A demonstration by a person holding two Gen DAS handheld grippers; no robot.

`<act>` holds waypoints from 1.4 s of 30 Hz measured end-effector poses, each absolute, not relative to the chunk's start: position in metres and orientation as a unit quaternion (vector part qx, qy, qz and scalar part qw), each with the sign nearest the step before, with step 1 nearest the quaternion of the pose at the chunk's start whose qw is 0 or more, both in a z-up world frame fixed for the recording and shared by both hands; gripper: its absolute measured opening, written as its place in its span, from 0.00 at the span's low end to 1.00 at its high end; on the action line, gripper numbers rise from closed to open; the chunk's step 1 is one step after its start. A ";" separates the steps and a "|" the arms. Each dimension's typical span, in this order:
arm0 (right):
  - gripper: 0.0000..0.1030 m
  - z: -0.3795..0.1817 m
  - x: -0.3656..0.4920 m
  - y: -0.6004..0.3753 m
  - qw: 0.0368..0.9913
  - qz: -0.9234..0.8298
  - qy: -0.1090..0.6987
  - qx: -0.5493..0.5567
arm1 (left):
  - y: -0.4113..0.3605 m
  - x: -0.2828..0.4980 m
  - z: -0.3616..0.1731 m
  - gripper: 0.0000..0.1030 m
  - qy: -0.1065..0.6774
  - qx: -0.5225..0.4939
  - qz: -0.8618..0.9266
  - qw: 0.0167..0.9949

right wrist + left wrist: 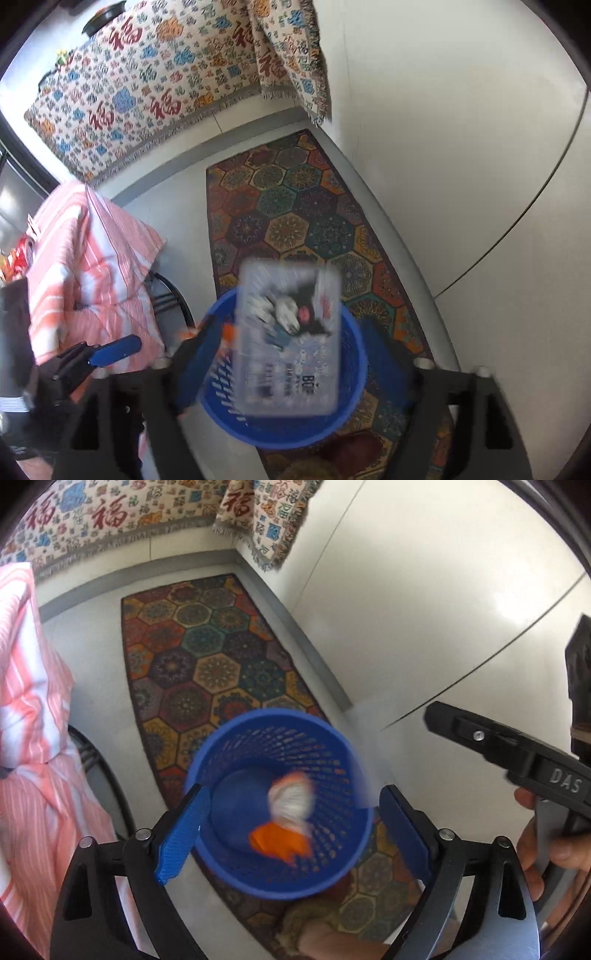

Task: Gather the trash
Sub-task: 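Drop the bag and box into the blue wastebasket with both grippers, then move both tools back over the table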

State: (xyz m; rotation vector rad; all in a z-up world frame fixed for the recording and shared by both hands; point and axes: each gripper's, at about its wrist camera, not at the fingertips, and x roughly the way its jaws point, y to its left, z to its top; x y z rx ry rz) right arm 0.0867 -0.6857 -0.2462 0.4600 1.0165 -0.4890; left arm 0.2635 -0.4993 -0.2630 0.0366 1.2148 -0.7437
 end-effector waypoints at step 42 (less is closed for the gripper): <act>0.81 -0.236 0.233 -0.295 0.890 0.040 0.452 -0.051 | -0.033 0.228 -0.213 1.00 0.463 -0.003 0.029 0.886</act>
